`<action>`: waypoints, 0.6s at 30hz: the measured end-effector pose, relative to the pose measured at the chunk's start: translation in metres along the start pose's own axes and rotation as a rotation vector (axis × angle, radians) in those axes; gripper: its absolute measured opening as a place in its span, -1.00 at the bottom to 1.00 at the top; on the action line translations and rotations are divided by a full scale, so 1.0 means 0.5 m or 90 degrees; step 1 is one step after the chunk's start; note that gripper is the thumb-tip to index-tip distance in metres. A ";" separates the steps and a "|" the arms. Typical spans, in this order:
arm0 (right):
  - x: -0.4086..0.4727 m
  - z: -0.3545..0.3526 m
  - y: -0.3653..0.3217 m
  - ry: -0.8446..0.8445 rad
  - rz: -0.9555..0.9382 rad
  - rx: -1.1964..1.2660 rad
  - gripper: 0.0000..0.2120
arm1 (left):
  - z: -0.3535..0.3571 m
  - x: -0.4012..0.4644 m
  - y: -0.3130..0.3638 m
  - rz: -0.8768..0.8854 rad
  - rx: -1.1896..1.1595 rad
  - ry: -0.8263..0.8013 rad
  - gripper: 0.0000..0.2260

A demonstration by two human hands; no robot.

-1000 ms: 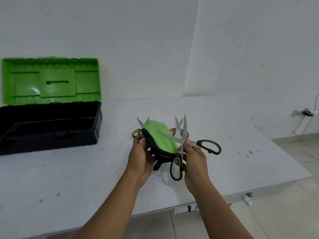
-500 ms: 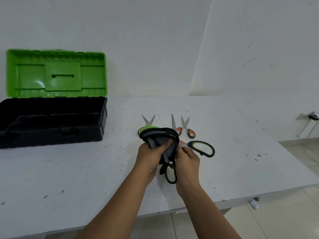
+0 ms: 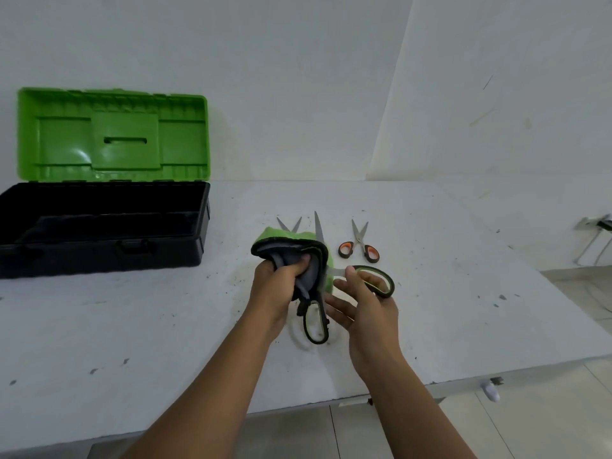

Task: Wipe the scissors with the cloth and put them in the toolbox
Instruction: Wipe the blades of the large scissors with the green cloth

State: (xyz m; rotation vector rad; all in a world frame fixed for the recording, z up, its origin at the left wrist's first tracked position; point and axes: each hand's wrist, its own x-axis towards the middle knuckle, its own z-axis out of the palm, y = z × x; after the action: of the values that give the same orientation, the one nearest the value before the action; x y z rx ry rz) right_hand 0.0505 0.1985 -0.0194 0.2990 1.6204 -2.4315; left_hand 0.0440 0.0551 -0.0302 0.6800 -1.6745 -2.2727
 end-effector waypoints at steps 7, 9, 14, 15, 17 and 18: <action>0.000 0.002 -0.004 -0.044 -0.022 -0.019 -0.78 | 0.006 -0.025 0.007 0.018 -0.025 -0.077 -0.84; -0.003 0.014 0.004 -0.027 -0.030 -0.023 -0.77 | 0.016 -0.031 0.001 0.021 -0.025 -0.078 -0.85; -0.006 0.027 0.010 0.018 -0.038 -0.061 -0.74 | 0.028 -0.029 -0.007 -0.006 -0.051 -0.001 -0.86; -0.006 0.029 0.011 0.028 -0.036 -0.062 -0.73 | 0.030 -0.028 -0.005 -0.016 -0.057 0.008 -0.85; -0.005 0.034 0.011 0.045 -0.039 -0.054 -0.73 | 0.035 -0.025 0.000 -0.040 -0.067 0.023 -0.85; -0.004 0.037 0.010 0.050 -0.040 -0.048 -0.75 | 0.038 -0.024 0.004 -0.048 -0.074 0.029 -0.85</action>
State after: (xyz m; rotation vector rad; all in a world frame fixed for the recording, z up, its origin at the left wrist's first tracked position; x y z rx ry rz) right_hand 0.0529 0.1796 -0.0163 0.3408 1.7762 -2.4256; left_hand 0.0446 0.0759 -0.0211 0.7743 -1.5079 -2.3649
